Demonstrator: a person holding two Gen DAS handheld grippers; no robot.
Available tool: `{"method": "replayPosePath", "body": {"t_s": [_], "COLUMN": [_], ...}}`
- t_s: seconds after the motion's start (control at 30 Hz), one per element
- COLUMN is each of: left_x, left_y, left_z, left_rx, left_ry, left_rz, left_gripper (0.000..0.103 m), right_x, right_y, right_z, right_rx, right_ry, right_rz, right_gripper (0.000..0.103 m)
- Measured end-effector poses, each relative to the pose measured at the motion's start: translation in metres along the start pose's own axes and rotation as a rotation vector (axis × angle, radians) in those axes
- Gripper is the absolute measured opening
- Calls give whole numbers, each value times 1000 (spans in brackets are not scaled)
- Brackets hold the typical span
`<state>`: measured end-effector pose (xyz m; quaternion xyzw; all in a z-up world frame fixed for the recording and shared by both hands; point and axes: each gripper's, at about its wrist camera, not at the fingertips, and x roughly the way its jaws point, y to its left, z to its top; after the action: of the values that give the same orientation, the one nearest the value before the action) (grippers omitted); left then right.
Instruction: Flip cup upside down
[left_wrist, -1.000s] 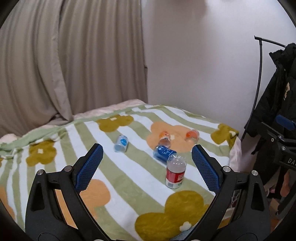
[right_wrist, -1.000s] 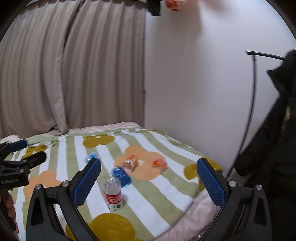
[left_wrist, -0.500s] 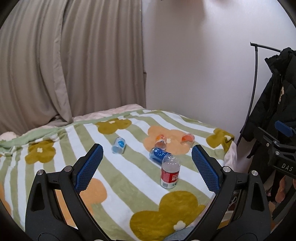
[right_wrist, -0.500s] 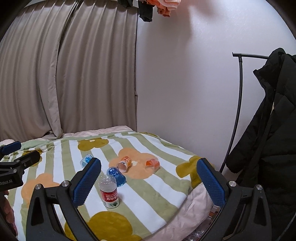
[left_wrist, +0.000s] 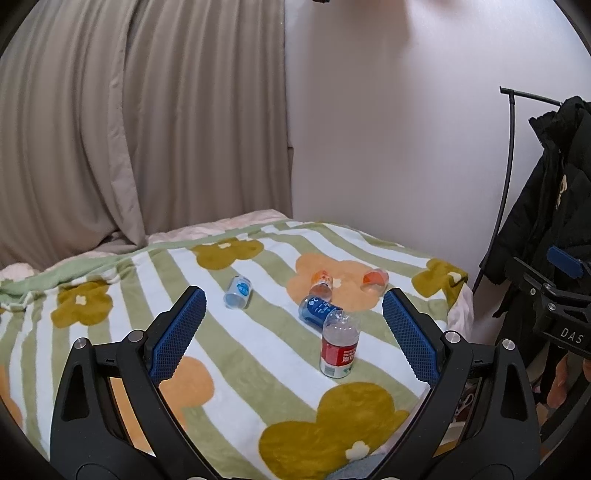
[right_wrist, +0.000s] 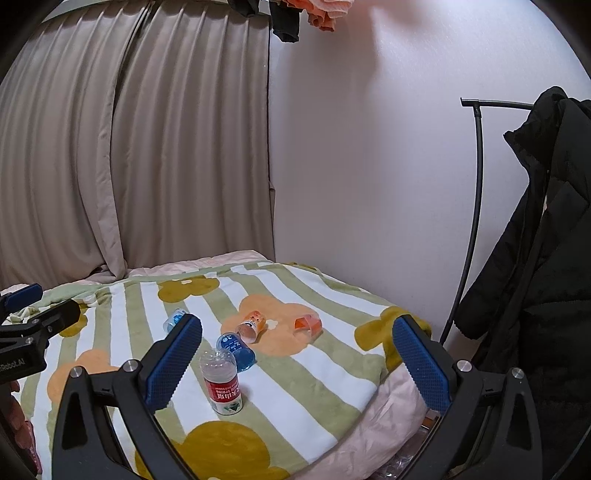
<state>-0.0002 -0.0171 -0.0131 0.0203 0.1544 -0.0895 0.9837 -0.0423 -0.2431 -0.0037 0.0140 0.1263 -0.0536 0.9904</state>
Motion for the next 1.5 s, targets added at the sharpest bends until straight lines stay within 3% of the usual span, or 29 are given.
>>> {"method": "replayPosePath", "body": {"t_s": [1.13, 1.17, 1.5], "left_x": [-5, -6, -19], "left_y": [-3, -3, -5], "left_z": [1, 1, 4], "left_rx": [21, 22, 39], "left_ry": [-25, -27, -98], "left_rz": [15, 18, 25], "left_gripper": [98, 103, 103], "right_x": [-2, -1, -2], "right_y": [4, 4, 5], "right_z": [-1, -1, -1], "right_rx": [7, 7, 3], "right_ry": [0, 1, -1], "right_rz": [0, 0, 0], "right_gripper": [103, 103, 103]}}
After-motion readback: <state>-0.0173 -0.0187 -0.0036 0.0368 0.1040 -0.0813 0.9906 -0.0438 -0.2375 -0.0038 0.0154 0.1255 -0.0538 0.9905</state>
